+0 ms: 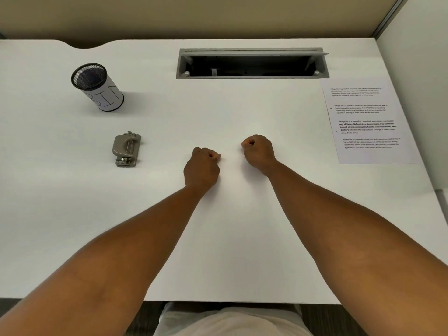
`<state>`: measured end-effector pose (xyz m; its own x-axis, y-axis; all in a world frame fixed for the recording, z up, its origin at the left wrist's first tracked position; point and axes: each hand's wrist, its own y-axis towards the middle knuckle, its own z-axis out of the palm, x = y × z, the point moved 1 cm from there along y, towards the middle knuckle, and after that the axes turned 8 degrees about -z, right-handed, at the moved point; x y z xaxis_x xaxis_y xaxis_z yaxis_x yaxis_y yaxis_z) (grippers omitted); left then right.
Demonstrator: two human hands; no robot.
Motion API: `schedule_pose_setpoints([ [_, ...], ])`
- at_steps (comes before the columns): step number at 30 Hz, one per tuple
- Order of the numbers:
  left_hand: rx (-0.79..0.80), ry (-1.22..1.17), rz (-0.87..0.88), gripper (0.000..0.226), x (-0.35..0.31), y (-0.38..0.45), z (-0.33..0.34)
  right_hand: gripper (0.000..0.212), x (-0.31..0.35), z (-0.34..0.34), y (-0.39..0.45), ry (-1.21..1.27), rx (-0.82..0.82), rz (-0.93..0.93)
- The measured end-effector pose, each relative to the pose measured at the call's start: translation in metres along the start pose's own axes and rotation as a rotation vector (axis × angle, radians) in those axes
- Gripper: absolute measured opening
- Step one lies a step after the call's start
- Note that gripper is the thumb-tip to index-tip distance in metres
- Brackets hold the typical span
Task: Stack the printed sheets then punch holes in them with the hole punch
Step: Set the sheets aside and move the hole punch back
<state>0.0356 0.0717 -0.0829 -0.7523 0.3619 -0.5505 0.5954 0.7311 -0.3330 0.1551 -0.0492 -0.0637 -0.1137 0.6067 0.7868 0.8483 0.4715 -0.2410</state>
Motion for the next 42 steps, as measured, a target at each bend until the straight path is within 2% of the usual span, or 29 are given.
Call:
schedule_pose_setpoints([
  [7, 0.021, -0.085, -0.069, 0.018, 0.002, 0.009, -0.011, 0.019, 0.001, 0.006, -0.004, 0.280, -0.069, 0.120],
  [10, 0.016, -0.088, -0.059, 0.017, 0.002, 0.012, -0.019, 0.013, 0.007, 0.014, -0.004, 0.375, -0.030, 0.150],
  [17, -0.033, -0.145, -0.038, 0.015, 0.000, 0.023, -0.055, 0.020, 0.043, 0.038, -0.001, 0.510, 0.103, 0.169],
  [29, -0.177, -0.237, -0.003, 0.022, 0.020, 0.066, -0.141, 0.018, 0.144, 0.093, 0.024, 0.435, 0.138, 0.023],
  [33, -0.228, -0.239, -0.014, 0.014, 0.028, 0.085, -0.168, 0.016, 0.181, 0.115, 0.035, 0.398, 0.150, -0.033],
  [42, -0.334, -0.235, -0.031, 0.017, 0.049, 0.132, -0.230, 0.010, 0.256, 0.162, 0.067, 0.323, 0.172, -0.154],
])
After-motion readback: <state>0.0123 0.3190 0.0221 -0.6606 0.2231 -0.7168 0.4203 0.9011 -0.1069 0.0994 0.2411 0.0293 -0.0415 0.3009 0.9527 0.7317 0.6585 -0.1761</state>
